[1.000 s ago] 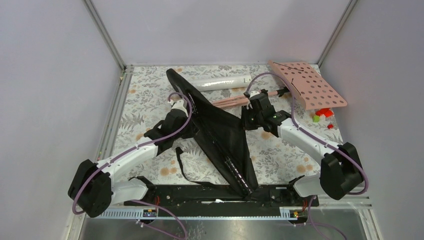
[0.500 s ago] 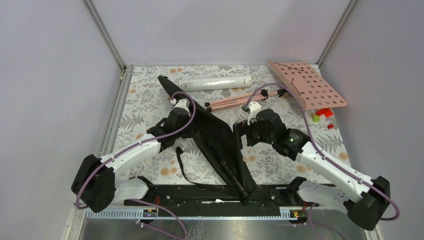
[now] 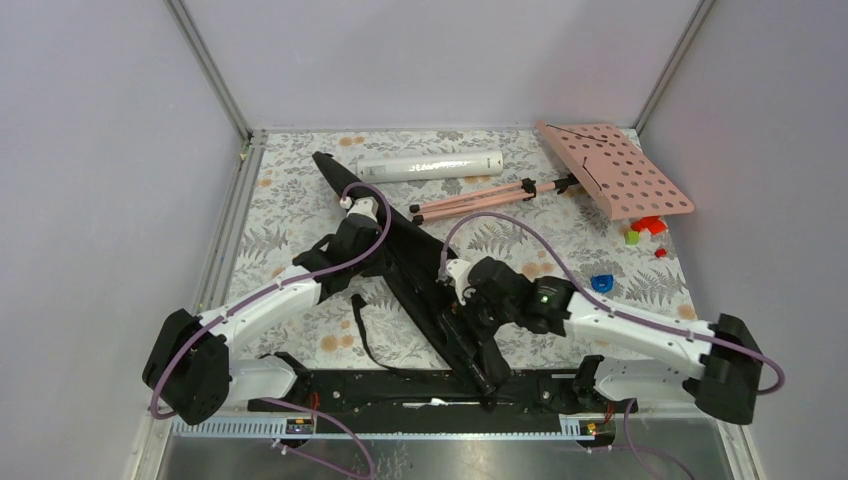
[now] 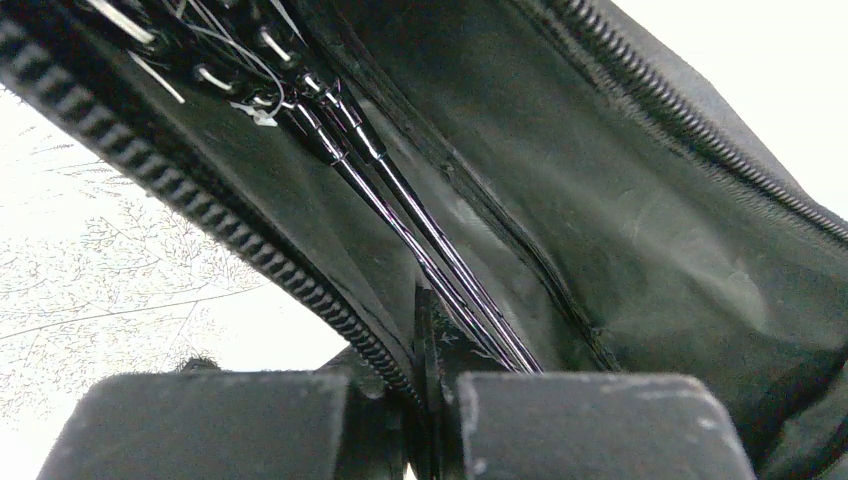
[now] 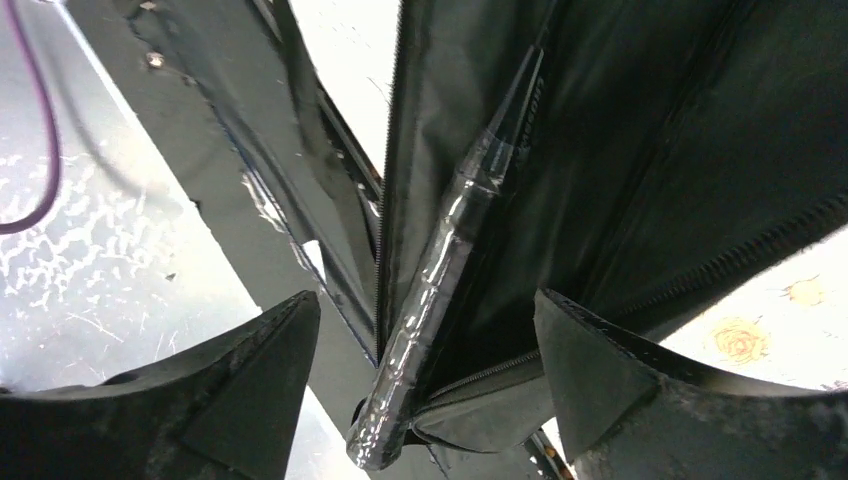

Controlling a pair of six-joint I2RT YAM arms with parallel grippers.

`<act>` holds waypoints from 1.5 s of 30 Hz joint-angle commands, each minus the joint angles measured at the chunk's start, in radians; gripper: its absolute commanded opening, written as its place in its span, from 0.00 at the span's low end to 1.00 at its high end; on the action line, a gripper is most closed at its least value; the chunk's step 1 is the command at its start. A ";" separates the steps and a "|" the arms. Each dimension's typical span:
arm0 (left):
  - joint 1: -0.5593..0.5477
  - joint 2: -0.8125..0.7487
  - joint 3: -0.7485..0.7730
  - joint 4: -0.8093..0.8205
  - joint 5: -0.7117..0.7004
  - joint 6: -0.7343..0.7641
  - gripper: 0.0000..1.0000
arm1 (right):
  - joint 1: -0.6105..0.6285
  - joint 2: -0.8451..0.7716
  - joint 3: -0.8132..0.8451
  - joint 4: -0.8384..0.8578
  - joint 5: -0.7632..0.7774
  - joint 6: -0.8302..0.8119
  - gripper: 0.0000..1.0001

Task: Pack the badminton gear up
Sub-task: Place the racket in the racket bag.

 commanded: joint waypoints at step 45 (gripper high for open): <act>-0.006 -0.069 0.081 -0.003 -0.014 0.029 0.00 | 0.025 0.200 0.024 0.053 0.099 0.124 0.03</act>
